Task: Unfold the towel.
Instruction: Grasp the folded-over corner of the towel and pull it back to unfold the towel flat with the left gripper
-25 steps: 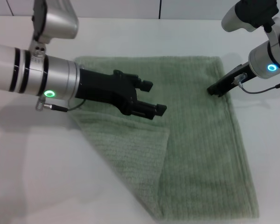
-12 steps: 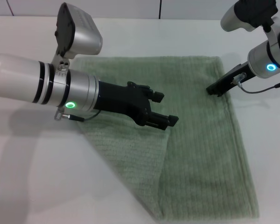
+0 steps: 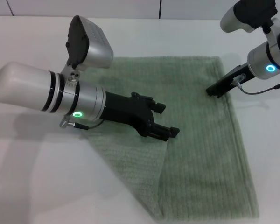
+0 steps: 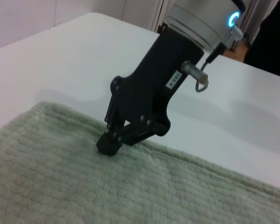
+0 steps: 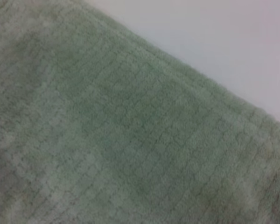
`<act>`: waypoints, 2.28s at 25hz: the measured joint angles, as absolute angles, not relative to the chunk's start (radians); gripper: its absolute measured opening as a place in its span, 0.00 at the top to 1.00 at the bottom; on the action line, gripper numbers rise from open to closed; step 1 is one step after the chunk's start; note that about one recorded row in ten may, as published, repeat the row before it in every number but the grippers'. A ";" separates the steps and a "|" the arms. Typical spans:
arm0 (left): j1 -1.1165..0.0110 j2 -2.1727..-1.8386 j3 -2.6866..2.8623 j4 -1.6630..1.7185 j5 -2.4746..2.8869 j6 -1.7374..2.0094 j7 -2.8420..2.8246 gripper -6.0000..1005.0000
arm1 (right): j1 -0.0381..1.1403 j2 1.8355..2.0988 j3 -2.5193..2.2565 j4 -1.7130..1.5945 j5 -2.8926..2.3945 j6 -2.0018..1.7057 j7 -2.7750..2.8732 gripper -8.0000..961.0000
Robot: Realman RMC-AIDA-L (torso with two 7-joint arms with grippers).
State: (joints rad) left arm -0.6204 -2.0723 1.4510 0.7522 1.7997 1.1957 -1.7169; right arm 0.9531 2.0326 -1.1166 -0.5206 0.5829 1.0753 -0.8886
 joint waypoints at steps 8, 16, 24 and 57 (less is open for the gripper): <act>-0.620 -2.072 1.518 0.752 1.798 1.155 -1.724 0.22 | 0.952 2.033 -1.117 -0.517 0.581 1.075 -0.889 0.99; -0.620 -2.072 1.588 0.752 1.799 1.095 -1.734 0.23 | 0.951 2.032 -1.117 -0.517 0.576 1.075 -0.888 0.99; -0.641 -2.072 1.639 0.743 1.808 1.048 -1.765 0.24 | 0.951 2.032 -1.117 -0.517 0.576 1.074 -0.888 0.99; -0.656 -2.067 1.644 0.812 1.872 1.125 -1.815 0.82 | 0.945 2.032 -1.117 -0.517 0.581 1.066 -0.890 0.99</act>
